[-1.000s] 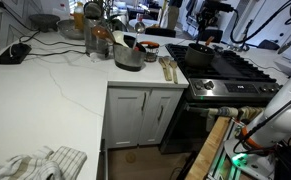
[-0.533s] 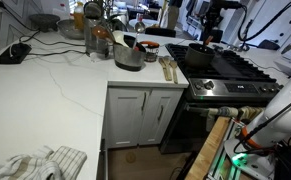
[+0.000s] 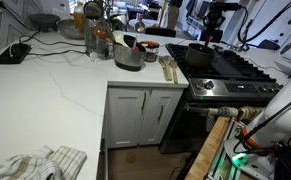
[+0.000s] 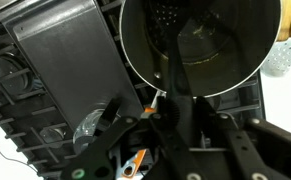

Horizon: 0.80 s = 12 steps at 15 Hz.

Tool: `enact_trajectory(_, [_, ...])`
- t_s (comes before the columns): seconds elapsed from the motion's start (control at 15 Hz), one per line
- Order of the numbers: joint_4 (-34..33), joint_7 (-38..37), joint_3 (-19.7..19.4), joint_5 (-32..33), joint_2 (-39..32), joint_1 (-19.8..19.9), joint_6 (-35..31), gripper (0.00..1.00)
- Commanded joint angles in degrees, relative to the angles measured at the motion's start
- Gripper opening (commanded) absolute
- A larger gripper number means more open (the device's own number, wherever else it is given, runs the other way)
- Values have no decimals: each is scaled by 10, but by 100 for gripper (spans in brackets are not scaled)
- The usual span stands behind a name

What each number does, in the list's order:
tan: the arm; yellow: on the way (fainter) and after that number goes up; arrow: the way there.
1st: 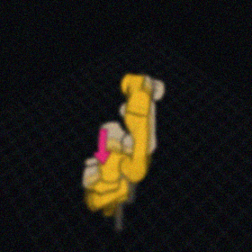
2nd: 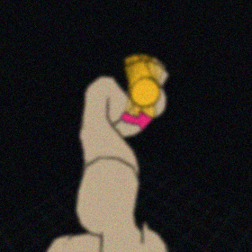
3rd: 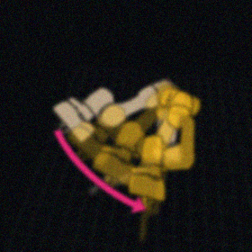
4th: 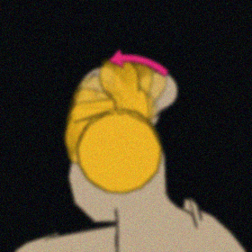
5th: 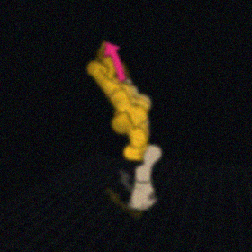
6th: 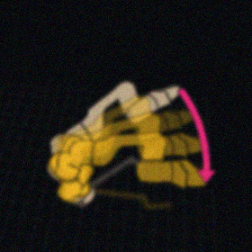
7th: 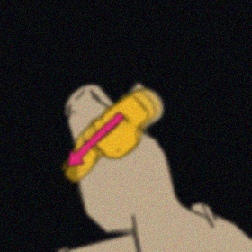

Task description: Pick up the black utensil in the black pot and mix the contents of the black pot

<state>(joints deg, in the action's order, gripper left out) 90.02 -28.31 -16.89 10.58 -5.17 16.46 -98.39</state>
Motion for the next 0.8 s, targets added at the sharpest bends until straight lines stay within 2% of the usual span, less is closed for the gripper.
enact_trajectory(0.0, [19, -48, -7, 3, 3, 1, -53, 9])
enact_trajectory(0.47, [34, -81, -4, -37, 11, 0, -128, 9])
enact_trajectory(0.73, [41, -31, 5, -108, 20, -1, -113, 9])
